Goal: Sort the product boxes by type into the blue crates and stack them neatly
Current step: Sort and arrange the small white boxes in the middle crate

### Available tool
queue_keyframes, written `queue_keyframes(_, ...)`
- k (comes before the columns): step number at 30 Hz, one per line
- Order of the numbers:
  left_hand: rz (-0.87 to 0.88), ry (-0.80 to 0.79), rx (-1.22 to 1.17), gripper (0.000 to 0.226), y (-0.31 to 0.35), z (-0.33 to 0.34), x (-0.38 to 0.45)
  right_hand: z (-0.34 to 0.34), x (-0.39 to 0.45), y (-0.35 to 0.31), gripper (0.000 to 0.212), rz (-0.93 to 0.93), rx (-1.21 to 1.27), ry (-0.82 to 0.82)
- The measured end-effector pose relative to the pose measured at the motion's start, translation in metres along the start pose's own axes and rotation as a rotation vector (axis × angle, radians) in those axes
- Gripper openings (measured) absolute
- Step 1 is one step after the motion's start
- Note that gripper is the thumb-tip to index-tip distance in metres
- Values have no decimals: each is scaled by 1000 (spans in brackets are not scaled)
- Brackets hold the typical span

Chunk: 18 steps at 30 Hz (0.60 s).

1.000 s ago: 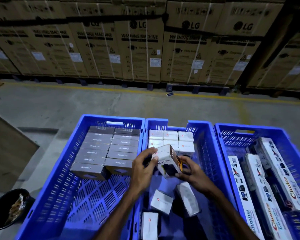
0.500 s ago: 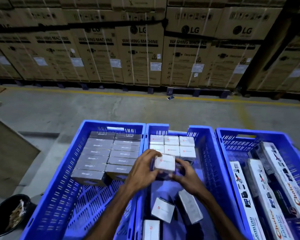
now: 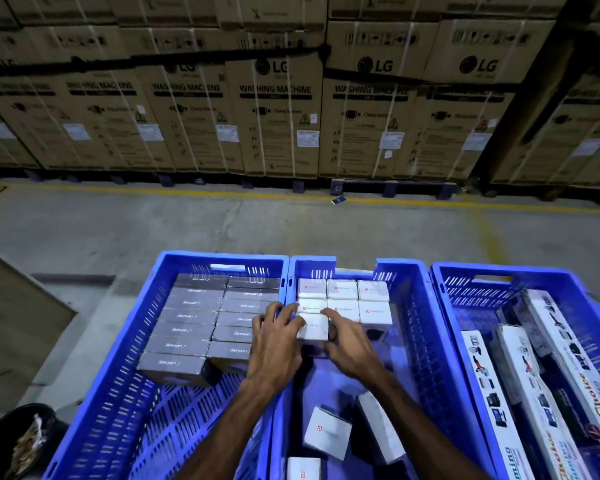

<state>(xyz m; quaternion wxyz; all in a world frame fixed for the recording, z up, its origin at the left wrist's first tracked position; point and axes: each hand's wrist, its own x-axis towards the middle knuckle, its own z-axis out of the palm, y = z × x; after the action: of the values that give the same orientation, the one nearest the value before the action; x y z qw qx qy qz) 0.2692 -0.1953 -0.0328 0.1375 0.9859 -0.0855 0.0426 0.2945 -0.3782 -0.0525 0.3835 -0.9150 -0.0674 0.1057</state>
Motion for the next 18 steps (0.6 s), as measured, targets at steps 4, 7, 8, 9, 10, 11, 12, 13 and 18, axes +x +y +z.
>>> queue_keyframes(4, -67, 49, -50, 45, 7, 8, -6, 14, 2, 11, 65, 9, -10, 13)
queue_keyframes(7, -80, 70, -37, 39, 7, 10, -5, 22, -2, 17, 52, 28, -15, 17)
queue_keyframes(8, -83, 72, -41, 37, 6, 10, -4, 25, -3, 19, 46, 32, -16, 20)
queue_keyframes(9, -88, 75, -48, 36, 6, 10, -5, 28, -3, 22, 41, 34, -13, 24)
queue_keyframes(10, -93, 75, -55, 35, 6, 11, -6, 30, -4, 23, 38, 25, -7, 30)
queue_keyframes(11, -94, 79, -60, 34, 6, 11, -6, 32, -3, 26, 37, 21, -11, 31)
queue_keyframes(12, -95, 84, -65, 34, 6, 11, -7, 35, -3, 29, 36, 17, -26, 28)
queue_keyframes(13, -96, 87, -70, 34, 6, 12, -7, 37, -1, 33, 37, 19, -32, 22)
queue_keyframes(18, -91, 101, -81, 31, 5, 13, -9, 33, 2, 46, 53, 53, 21, -60)
